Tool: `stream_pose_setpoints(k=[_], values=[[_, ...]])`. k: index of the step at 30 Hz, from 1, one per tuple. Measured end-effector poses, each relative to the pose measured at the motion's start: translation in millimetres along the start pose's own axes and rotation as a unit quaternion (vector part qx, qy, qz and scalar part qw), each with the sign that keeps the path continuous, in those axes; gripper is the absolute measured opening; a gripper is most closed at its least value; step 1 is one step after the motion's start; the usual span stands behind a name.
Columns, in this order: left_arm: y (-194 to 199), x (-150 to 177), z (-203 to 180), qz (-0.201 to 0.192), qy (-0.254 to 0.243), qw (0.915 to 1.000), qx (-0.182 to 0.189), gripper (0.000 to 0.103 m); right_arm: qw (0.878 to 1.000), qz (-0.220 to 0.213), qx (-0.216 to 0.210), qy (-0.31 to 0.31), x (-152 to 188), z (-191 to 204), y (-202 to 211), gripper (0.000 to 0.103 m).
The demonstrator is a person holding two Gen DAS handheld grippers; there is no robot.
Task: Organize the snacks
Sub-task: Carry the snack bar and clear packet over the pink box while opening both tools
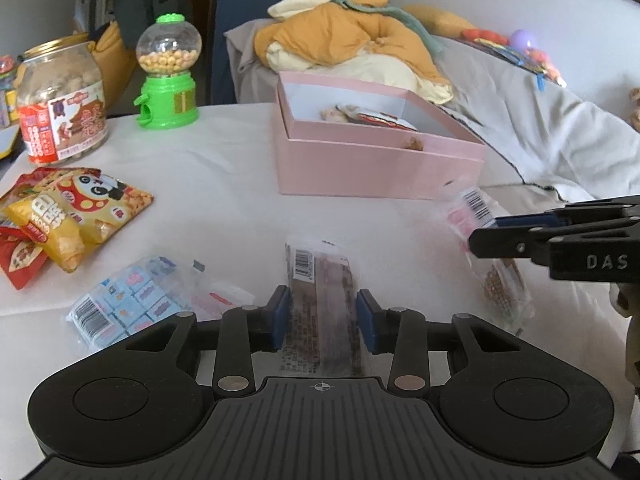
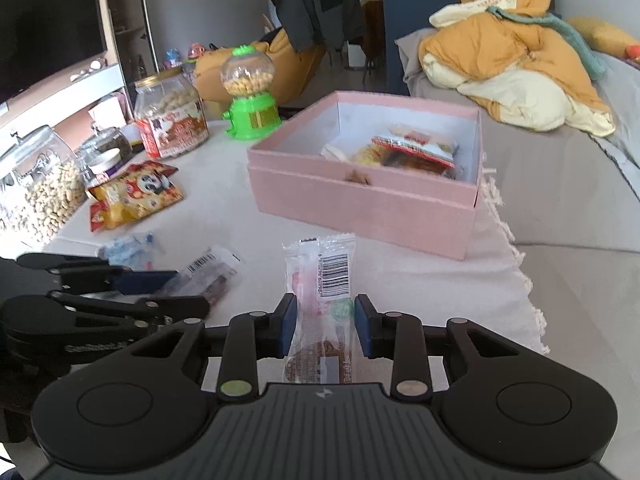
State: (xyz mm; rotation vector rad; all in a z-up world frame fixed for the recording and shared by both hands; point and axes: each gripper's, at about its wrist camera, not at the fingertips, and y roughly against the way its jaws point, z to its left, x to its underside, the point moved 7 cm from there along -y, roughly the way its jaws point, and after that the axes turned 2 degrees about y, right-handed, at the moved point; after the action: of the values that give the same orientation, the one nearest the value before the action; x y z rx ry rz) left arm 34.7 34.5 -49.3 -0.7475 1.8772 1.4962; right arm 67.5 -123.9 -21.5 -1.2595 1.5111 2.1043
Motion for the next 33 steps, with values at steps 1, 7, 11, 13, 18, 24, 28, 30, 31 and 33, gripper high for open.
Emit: stream_pose_setpoints(k=[1, 7, 11, 13, 18, 24, 28, 30, 31, 33], values=[[0.7, 0.3, 0.5, -0.002, 0.003, 1.0000, 0.001, 0.039, 1.000, -0.003, 0.001, 0.001, -1.3, -0.2, 2.6, 0.031], [6.4, 0.4, 1.8, -0.009, 0.028, 0.9993, 0.023, 0.033, 1.000, 0.007, 0.011, -0.008, 1.6, -12.4, 5.8, 0.031], [15.7, -1.4, -9.3, -0.023, 0.016, 0.9990, 0.034, 0.033, 1.000, 0.016, 0.008, -0.017, 9.5, -22.9, 13.3, 0.031], [20.3, -3.2, -15.0, -0.030, 0.008, 0.9988, 0.038, 0.033, 1.000, 0.016, 0.010, -0.015, 12.3, -28.3, 17.9, 0.031], [28.3, -6.9, -22.2, -0.043, 0.002, 0.9980, 0.047, 0.032, 0.999, 0.018, 0.009, -0.031, 14.9, -41.1, 27.2, 0.031], [40.0, -25.1, -29.8, -0.071, -0.014, 0.9959, 0.054, 0.032, 0.999, 0.005, 0.003, -0.033, 5.7, -40.9, 39.4, 0.030], [42.2, -64.1, -32.9, -0.107, -0.021, 0.9925, 0.056, 0.032, 0.999, -0.025, 0.000, -0.023, -15.3, -37.5, 52.1, 0.030], [40.6, -95.2, -36.7, -0.136, -0.028, 0.9888, 0.055, 0.033, 0.999, -0.040, -0.002, -0.019, -27.5, -37.4, 58.3, 0.030], [38.6, -113.8, -37.3, -0.155, -0.025, 0.9860, 0.056, 0.033, 0.999, -0.048, -0.003, -0.017, -34.1, -37.6, 61.0, 0.030], [28.0, -155.8, -32.0, -0.201, 0.021, 0.9766, 0.075, 0.035, 0.998, -0.061, -0.004, -0.014, -50.8, -38.5, 64.8, 0.030]])
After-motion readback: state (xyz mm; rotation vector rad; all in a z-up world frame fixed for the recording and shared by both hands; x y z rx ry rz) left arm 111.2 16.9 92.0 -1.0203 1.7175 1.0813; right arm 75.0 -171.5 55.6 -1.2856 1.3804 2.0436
